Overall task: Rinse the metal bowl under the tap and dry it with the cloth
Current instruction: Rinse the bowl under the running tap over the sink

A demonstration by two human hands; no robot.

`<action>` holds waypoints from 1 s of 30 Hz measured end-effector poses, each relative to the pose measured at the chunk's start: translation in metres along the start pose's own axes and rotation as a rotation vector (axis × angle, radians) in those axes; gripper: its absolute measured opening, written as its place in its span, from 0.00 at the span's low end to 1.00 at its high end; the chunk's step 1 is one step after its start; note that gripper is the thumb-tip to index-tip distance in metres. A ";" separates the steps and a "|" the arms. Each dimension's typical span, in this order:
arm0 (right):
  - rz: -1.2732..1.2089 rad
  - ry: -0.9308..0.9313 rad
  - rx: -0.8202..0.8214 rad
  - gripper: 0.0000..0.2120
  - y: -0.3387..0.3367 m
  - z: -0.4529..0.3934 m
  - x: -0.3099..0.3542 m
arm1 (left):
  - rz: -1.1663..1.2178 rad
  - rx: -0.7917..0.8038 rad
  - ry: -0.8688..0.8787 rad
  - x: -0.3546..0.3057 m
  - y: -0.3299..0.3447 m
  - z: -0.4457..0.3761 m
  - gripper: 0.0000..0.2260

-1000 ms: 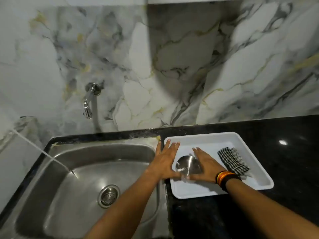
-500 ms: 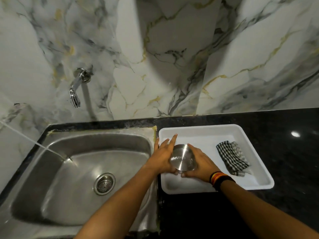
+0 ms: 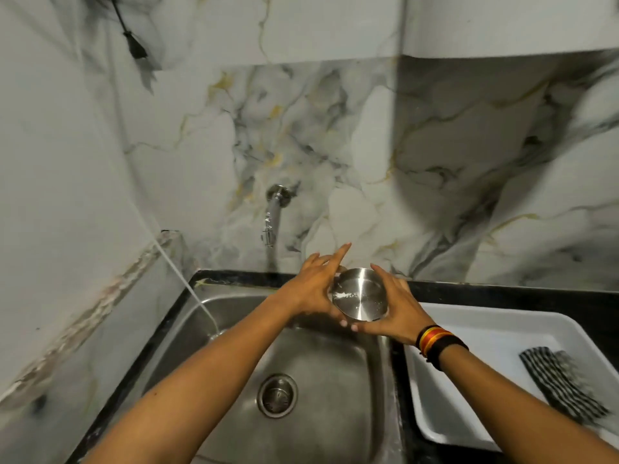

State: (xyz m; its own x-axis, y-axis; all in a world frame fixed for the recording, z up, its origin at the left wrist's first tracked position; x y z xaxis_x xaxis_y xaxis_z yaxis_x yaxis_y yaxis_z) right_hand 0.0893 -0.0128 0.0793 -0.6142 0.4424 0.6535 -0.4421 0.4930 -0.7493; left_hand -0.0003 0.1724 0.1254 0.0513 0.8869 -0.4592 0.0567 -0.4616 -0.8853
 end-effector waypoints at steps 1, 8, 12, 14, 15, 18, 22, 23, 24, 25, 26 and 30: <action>-0.020 0.009 -0.017 0.67 0.008 -0.008 0.010 | -0.017 -0.028 0.016 0.010 -0.012 0.008 0.69; -0.219 0.143 -0.138 0.68 0.055 -0.042 0.046 | -0.163 -0.442 -0.008 0.085 -0.079 0.041 0.46; -0.173 0.183 -0.116 0.69 0.081 -0.048 0.047 | -0.230 -0.617 -0.233 0.110 -0.082 0.027 0.44; -0.150 0.178 -0.082 0.70 0.093 -0.053 0.049 | -0.242 -0.594 -0.307 0.113 -0.080 0.009 0.49; -0.141 0.173 -0.068 0.70 0.098 -0.056 0.051 | -0.236 -0.589 -0.331 0.115 -0.080 0.001 0.51; -0.124 0.164 -0.054 0.70 0.108 -0.066 0.055 | -0.208 -0.589 -0.374 0.123 -0.076 -0.020 0.53; -0.107 0.158 -0.045 0.70 0.114 -0.084 0.058 | -0.177 -0.666 -0.311 0.137 -0.072 -0.030 0.44; -0.107 0.153 -0.039 0.70 0.116 -0.088 0.059 | -0.165 -0.691 -0.288 0.139 -0.071 -0.030 0.43; -0.106 0.148 -0.031 0.70 0.118 -0.093 0.059 | -0.155 -0.704 -0.270 0.142 -0.070 -0.031 0.43; -0.102 0.144 -0.020 0.70 0.121 -0.097 0.059 | -0.144 -0.706 -0.258 0.145 -0.070 -0.031 0.43; -0.098 0.140 -0.010 0.69 0.124 -0.100 0.060 | -0.131 -0.697 -0.250 0.149 -0.069 -0.031 0.44; -0.101 0.134 0.017 0.69 0.134 -0.112 0.064 | -0.045 -0.599 -0.191 0.158 -0.073 -0.032 0.46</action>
State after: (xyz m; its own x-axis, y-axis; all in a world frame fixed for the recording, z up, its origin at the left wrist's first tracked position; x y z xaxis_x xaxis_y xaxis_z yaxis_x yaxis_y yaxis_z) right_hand 0.0642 0.1656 0.0328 -0.4738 0.4874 0.7335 -0.5090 0.5281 -0.6797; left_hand 0.0360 0.3460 0.1201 -0.1399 0.8682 -0.4761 0.6061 -0.3051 -0.7346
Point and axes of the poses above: each hand's wrist, its own z-axis away from the middle knuckle, its own y-axis out of the palm, x = y × z, the point moved 4 cm from there along -z, towards the middle knuckle, and after that the axes turned 2 degrees about z, right-handed, at the moved point
